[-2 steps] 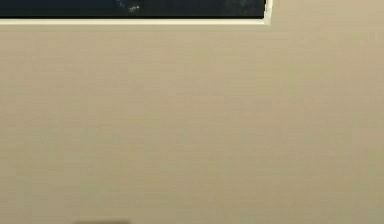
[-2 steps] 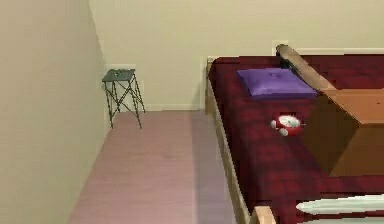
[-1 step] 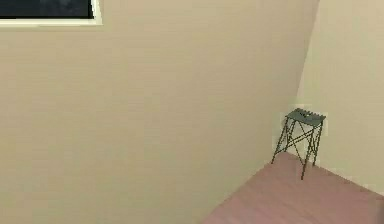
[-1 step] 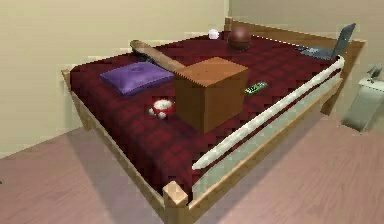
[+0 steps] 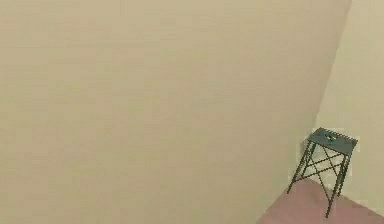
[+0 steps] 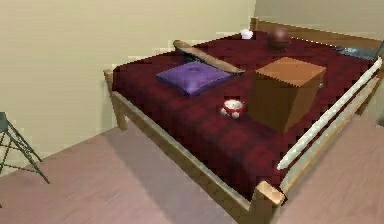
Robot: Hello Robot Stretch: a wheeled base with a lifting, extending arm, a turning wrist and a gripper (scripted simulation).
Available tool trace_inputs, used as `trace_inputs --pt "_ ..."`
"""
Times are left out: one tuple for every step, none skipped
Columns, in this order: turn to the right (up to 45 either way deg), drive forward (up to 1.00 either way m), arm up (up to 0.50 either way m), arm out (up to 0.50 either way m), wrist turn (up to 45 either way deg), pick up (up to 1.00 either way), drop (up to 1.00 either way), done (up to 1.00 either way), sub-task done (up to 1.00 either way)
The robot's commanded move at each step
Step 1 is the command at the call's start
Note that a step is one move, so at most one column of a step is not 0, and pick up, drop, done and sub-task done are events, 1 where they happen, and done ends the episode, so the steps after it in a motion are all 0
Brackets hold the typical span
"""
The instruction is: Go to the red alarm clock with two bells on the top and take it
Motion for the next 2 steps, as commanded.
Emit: trace_inputs --pt "45.0 0.0 0.0 0.0 0.0 0.0 0.0 0.0 0.0" --pt "15.0 0.0 0.0 0.0 0.0 0.0 0.0 0.0 0.0"
